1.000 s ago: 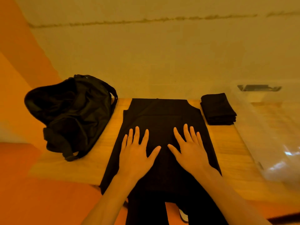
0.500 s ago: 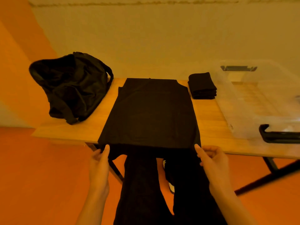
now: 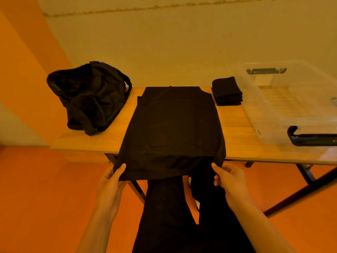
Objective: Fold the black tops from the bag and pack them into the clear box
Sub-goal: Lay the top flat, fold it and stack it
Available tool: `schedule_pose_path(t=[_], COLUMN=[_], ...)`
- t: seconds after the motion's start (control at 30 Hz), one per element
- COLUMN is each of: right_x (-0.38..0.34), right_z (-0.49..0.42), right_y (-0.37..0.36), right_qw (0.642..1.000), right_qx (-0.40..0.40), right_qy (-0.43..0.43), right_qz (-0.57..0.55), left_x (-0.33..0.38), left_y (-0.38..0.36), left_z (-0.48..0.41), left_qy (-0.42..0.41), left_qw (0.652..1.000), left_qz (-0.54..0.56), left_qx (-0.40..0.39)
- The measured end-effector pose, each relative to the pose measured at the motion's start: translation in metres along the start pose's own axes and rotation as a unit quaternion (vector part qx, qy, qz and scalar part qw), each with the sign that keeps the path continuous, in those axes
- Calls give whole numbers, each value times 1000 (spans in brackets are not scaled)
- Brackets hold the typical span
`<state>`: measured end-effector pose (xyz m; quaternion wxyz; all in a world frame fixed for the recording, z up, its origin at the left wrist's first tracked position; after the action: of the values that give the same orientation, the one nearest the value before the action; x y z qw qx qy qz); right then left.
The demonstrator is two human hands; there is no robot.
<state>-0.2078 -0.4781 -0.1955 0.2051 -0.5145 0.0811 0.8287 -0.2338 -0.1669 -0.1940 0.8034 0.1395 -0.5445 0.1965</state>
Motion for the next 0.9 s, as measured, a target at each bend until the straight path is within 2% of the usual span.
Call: schedule_pose_path(t=[0.1, 0.2, 0.33, 0.43, 0.57, 0.7, 0.9], right_x=[-7, -14, -23, -26, -26, -37, -134], right_z=[3, 9, 17, 22, 23, 30, -16], right_y=[11, 22, 27, 32, 44, 50, -5], right_qw=[998, 993, 997, 999, 999, 997, 1000], right_qx=[21, 51, 42, 24, 17, 6, -29], right_qy=[51, 90, 65, 39, 6, 18, 9], right_qz=[30, 62, -1, -6, 51, 74, 8], left_x=[0, 2, 11, 13, 3, 5, 110], left_y=[7, 9, 9, 7, 7, 18, -25], left_z=[-3, -8, -10, -11, -15, -14, -55], left_qy=[5, 42, 152, 177, 174, 139, 47], left_qw=[1000, 999, 978, 968, 975, 986, 997], left_qz=[5, 17, 104, 138, 120, 71, 27], left_qx=[17, -11, -97, -114, -71, -59, -57])
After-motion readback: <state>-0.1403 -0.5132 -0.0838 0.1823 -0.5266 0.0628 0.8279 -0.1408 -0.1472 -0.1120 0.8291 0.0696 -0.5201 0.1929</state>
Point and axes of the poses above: each hand's wrist, its own z-axis away from the middle knuckle, its own y-axis out of the back of the hand, x = y × z, the point moved 1 cm from there along -z, towards the middle knuckle, and after that the axes turned 11 degrees about -z, right-handed, at the moved point
